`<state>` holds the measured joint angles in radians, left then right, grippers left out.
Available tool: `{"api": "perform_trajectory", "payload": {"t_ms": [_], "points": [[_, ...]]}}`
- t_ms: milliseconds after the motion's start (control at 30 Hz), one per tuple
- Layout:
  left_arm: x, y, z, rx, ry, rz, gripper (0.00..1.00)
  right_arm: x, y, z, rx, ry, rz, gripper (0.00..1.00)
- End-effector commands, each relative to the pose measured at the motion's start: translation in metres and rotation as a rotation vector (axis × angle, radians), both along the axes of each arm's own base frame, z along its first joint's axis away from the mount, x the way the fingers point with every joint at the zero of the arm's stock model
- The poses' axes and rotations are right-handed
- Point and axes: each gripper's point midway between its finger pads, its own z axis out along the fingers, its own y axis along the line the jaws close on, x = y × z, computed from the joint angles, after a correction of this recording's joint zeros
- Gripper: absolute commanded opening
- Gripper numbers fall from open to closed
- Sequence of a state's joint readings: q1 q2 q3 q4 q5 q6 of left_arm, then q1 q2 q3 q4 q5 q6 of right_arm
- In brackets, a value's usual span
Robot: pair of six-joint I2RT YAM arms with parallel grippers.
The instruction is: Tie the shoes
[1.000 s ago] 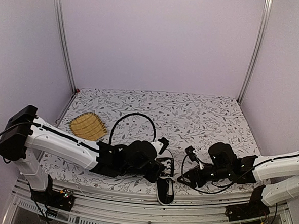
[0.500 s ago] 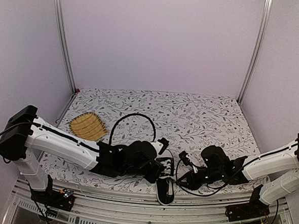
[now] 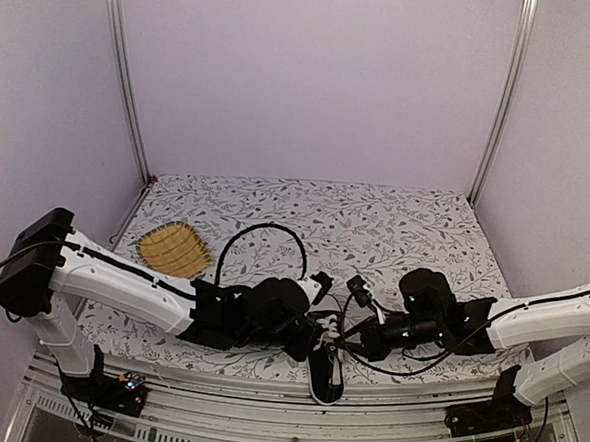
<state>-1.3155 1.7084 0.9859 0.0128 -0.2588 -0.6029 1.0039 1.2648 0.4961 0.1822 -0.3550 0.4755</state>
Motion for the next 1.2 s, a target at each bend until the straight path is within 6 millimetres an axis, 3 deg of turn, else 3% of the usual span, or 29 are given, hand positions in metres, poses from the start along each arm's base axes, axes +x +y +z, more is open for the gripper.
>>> {"api": "perform_trajectory", "payload": {"t_ms": [0, 233, 467, 733, 833, 967, 1167], "points": [[0.004, 0.000, 0.018, -0.039, -0.024, 0.011, 0.00, -0.012, 0.010, -0.014, -0.046, 0.066, 0.028, 0.02], [-0.010, -0.010, 0.018, -0.077, -0.002, -0.043, 0.02, -0.014, 0.014, -0.036, -0.100, 0.131, -0.020, 0.02], [-0.045, -0.010, 0.018, -0.149, 0.042, -0.142, 0.14, -0.008, 0.004, -0.037, -0.101, 0.141, -0.106, 0.02], [-0.070, -0.005, 0.018, -0.202, 0.084, -0.224, 0.23, -0.008, 0.000, -0.037, -0.114, 0.149, -0.118, 0.02], [-0.060, 0.010, 0.027, -0.211, 0.052, -0.162, 0.28, -0.009, -0.001, -0.038, -0.127, 0.149, -0.118, 0.02], [-0.031, 0.031, 0.038, -0.238, 0.057, -0.039, 0.39, -0.010, -0.003, -0.040, -0.137, 0.153, -0.117, 0.02], [-0.006, 0.030, 0.021, -0.191, 0.098, -0.033, 0.41, -0.010, -0.002, -0.039, -0.136, 0.154, -0.115, 0.02]]}}
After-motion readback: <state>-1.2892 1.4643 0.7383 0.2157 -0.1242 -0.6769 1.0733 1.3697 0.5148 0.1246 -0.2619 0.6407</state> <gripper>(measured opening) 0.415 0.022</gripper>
